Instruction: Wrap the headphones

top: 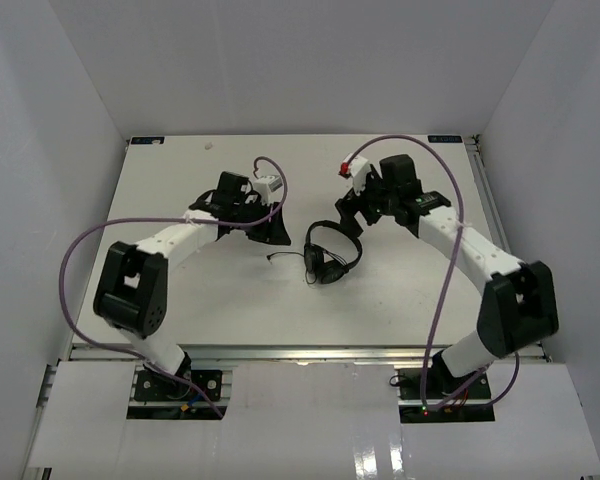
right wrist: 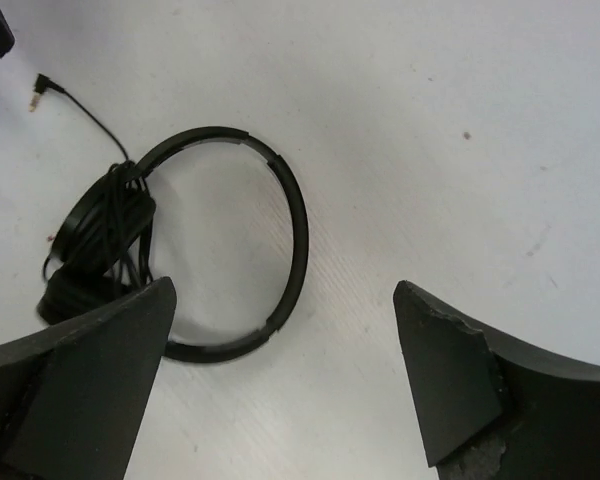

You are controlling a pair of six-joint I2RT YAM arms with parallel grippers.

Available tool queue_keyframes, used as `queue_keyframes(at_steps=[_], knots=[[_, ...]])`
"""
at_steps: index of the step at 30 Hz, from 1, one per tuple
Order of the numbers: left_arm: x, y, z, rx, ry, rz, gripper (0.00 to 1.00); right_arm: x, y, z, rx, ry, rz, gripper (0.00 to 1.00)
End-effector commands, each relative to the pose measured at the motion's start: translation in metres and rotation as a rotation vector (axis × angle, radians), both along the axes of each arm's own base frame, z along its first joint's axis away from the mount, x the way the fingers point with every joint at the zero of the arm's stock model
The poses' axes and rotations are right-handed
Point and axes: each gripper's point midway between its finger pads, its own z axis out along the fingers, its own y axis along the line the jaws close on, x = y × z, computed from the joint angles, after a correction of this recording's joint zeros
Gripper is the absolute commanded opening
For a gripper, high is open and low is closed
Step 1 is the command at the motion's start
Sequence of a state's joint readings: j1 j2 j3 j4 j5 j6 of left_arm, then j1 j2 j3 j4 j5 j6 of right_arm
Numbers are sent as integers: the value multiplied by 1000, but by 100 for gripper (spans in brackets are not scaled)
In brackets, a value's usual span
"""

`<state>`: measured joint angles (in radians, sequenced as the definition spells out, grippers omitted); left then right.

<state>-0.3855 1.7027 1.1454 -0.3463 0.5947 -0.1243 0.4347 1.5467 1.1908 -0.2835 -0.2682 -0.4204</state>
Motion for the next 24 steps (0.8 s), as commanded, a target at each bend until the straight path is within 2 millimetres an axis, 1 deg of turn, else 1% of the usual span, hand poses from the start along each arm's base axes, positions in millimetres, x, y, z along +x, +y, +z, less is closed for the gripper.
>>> queue_keyframes(at_steps=[1, 2, 3, 4, 5, 6, 8, 9, 10, 11, 14, 16, 17, 19, 21, 24], knots=[[-24, 5, 65, -113, -170, 15, 80, -35, -23, 50, 89, -70, -55, 93], [-36, 6, 71, -147, -180, 15, 97, -42, -29, 54, 98, -84, -75, 90], [-39, 7, 92, -180, -246, 13, 97, -48, -34, 60, 109, -102, -90, 90], [-57, 11, 105, -224, -286, 18, 98, -57, -44, 74, 127, -144, -122, 90], [-69, 16, 113, -249, -311, 28, 98, -63, -54, 72, 125, -144, -154, 90], [-79, 20, 119, -268, -331, 37, 98, -68, -59, 74, 126, -148, -165, 90], [-104, 32, 138, -309, -403, 62, 98, -75, -81, 71, 139, -132, -264, 90], [-112, 38, 144, -322, -433, 80, 98, -78, -88, 68, 148, -128, -297, 90], [-118, 41, 143, -327, -444, 89, 98, -82, -95, 65, 152, -135, -316, 90], [-123, 45, 151, -339, -475, 102, 98, -83, -101, 65, 157, -142, -337, 90], [-143, 66, 172, -376, -565, 186, 98, -83, -124, 72, 185, -163, -451, 90], [-153, 76, 174, -380, -592, 230, 98, -79, -139, 76, 180, -188, -538, 90], [-157, 83, 179, -385, -621, 257, 98, -78, -143, 78, 184, -193, -563, 90], [-158, 93, 178, -375, -641, 316, 98, -76, -155, 80, 164, -216, -618, 90], [-164, 102, 181, -384, -677, 348, 98, -76, -159, 81, 156, -226, -639, 90], [-166, 104, 172, -365, -684, 346, 98, -78, -157, 73, 139, -216, -600, 90]])
